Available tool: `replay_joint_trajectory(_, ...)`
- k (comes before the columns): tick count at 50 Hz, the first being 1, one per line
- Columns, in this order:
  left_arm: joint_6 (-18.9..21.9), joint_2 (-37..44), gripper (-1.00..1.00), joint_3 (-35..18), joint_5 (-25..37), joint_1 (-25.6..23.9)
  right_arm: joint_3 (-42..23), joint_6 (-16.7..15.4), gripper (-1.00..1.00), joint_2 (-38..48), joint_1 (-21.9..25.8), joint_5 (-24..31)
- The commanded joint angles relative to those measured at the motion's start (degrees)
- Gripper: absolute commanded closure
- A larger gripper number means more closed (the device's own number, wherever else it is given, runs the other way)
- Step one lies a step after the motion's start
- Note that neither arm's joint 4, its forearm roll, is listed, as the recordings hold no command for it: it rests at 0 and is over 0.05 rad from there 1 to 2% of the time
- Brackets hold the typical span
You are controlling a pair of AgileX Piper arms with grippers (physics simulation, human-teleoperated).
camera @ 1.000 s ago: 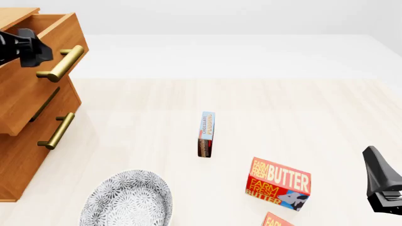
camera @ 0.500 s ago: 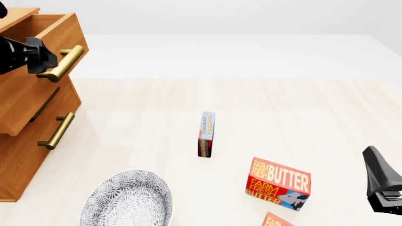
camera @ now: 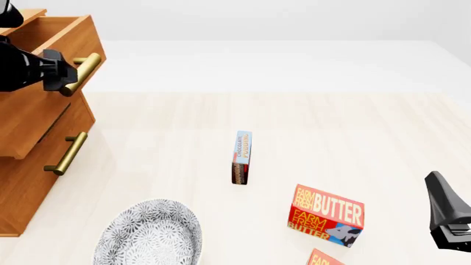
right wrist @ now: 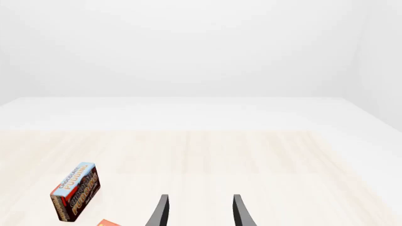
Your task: Put the chocolate pudding in the top drawer of the cabinet and close it.
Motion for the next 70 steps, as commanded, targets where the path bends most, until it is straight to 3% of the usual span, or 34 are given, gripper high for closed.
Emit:
replay_joint_trajectory(1, 1.05, -0.16, -1.00, 1.39, -0.46, -1.05, 0.00, 0.01, -1.00, -0.01, -0.01, 0.00)
replay_joint_trajectory(70, -2.37, 0.92, -1.00, 2.18, -3.95, -7.62, 0.00, -0.01, -1.00, 0.00, 0.00, 0.00)
